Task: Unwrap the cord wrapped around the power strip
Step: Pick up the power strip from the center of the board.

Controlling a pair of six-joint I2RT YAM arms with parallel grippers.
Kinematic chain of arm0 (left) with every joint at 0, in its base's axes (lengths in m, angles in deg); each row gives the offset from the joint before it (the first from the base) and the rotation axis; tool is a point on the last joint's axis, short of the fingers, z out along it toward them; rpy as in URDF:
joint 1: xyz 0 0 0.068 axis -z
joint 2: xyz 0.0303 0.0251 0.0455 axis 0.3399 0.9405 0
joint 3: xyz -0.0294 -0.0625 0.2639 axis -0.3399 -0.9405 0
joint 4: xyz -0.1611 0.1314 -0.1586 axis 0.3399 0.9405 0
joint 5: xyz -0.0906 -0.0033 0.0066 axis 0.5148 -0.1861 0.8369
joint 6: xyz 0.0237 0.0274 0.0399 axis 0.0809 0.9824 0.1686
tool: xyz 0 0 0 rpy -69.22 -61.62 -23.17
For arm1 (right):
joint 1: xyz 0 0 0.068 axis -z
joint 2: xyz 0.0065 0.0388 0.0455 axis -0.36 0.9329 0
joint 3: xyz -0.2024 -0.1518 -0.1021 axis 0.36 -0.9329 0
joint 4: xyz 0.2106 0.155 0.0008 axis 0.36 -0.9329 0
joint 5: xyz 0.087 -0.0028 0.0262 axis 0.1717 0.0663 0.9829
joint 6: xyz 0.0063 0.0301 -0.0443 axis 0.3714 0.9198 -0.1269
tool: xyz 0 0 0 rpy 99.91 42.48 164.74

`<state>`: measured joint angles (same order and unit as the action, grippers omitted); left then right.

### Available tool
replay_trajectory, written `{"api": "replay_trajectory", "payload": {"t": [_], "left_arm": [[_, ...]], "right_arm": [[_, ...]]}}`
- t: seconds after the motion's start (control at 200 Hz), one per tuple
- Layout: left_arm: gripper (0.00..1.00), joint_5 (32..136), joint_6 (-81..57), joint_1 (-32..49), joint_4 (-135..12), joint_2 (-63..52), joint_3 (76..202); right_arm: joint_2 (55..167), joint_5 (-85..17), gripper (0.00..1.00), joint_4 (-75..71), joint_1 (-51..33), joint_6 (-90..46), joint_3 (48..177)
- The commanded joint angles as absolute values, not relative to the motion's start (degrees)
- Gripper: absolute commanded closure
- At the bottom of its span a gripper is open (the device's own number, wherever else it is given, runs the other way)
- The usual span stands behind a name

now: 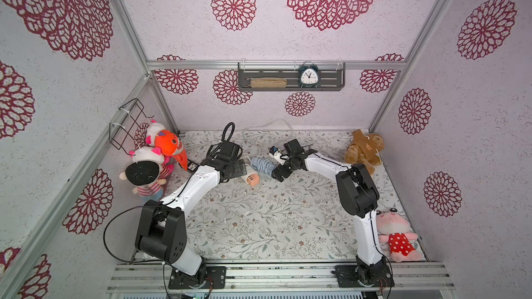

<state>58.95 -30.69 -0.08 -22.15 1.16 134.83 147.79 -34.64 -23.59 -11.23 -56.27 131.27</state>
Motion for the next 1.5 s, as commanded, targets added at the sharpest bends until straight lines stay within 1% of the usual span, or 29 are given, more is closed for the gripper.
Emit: {"api": "replay_trajectory", "payload": {"t": [0.0,0.09,0.2,0.255,0.33,0.43,0.525,0.63,0.75,0.846,0.951,1.031,1.141,1.191,1.261,1.406,1.496], "left_arm": [[0.03,57.8,-31.1,-0.2,-23.8,-0.1,134.7],[0.03,58.0,-30.7,-0.2,-24.1,-0.1,134.9],[0.03,57.7,-30.2,-0.2,-23.9,0.0,135.2],[0.03,57.6,-30.0,-0.2,-23.8,-0.1,135.4],[0.03,57.4,-29.6,-0.2,-23.7,0.0,135.4],[0.03,57.4,-29.6,-0.1,-23.7,0.0,135.4],[0.03,57.5,-29.6,-0.1,-23.6,0.1,135.4],[0.03,57.4,-29.8,-0.1,-23.2,-0.1,135.2],[0.03,57.5,-30.1,-0.1,-23.9,0.4,134.8],[0.02,57.5,-31.5,0.0,-23.7,2.7,135.8],[0.03,53.5,-33.0,1.4,-21.0,5.8,139.1],[0.02,52.0,-35.2,2.3,-21.7,7.0,139.9],[0.01,51.2,-38.0,3.4,-24.9,8.7,139.7],[0.00,51.2,-38.7,3.7,-26.1,10.1,140.0],[0.01,50.1,-38.7,4.2,-25.9,12.4,141.8],[0.03,45.3,-36.9,5.5,-21.0,18.3,148.8],[0.03,44.7,-35.7,5.9,-15.2,22.9,154.1]], "right_arm": [[149.8,-34.4,0.04,-23.0,-13.0,-56.0,134.5],[151.5,-35.4,0.09,-23.2,-13.9,-55.5,135.9],[151.6,-35.3,0.23,-22.3,-14.1,-54.2,135.8],[150.8,-35.3,0.26,-21.6,-14.2,-53.9,134.9],[149.5,-35.6,0.35,-21.0,-14.2,-53.4,133.4],[147.1,-36.0,0.42,-20.4,-14.2,-52.9,130.7],[144.5,-36.2,0.44,-20.6,-14.2,-52.1,127.9],[139.4,-35.6,0.47,-19.7,-14.2,-50.3,121.6],[133.0,-35.5,0.49,-18.4,-14.1,-46.1,113.9],[129.7,-35.4,0.51,-18.8,-14.1,-42.3,110.6],[124.8,-35.8,0.52,-17.1,-14.1,-38.8,106.5],[120.6,-33.9,0.54,-14.1,-14.1,-37.0,102.8],[117.9,-31.2,0.54,-13.5,-14.0,-36.4,102.5],[116.7,-31.3,0.55,-13.7,-13.8,-36.1,102.7],[115.5,-32.1,0.55,-15.2,-13.1,-35.6,103.4],[112.5,-33.6,0.55,-17.4,-10.8,-35.3,102.7],[110.4,-34.1,0.55,-17.6,-9.1,-34.9,101.0]]}}
